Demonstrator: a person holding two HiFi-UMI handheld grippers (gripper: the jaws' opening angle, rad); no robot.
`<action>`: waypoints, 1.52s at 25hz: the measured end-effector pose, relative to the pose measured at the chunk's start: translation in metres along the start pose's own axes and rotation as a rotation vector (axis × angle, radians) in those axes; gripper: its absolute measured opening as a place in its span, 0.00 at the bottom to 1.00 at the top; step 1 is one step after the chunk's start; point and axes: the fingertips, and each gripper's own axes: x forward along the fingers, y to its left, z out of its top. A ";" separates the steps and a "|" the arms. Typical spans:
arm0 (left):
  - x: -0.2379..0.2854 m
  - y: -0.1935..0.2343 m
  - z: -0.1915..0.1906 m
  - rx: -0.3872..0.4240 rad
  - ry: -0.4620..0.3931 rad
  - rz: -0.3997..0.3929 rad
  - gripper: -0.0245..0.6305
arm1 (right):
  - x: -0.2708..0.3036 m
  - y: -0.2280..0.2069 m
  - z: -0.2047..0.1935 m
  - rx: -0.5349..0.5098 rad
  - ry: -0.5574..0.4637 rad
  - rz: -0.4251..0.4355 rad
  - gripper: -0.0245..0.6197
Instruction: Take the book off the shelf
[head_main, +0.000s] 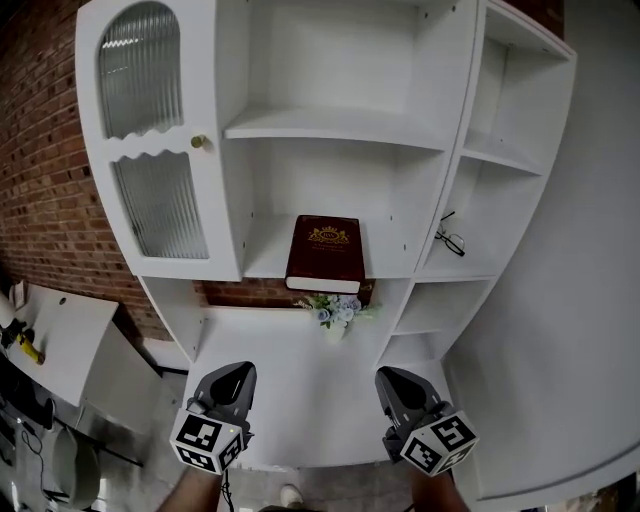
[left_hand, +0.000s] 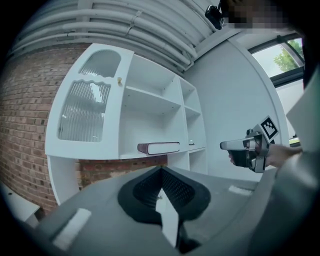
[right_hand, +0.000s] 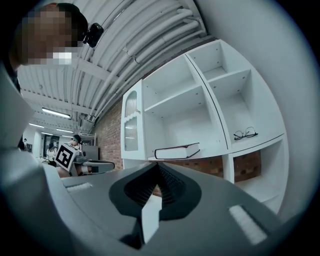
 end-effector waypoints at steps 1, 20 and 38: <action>0.005 0.005 0.001 0.001 0.006 -0.007 0.04 | 0.008 -0.001 0.001 -0.002 0.000 -0.005 0.07; 0.079 0.042 0.025 0.026 -0.013 -0.124 0.13 | 0.078 -0.015 0.037 -0.007 0.012 -0.022 0.07; 0.171 0.037 0.042 0.009 0.050 -0.182 0.34 | 0.157 -0.105 0.045 0.164 0.070 0.095 0.37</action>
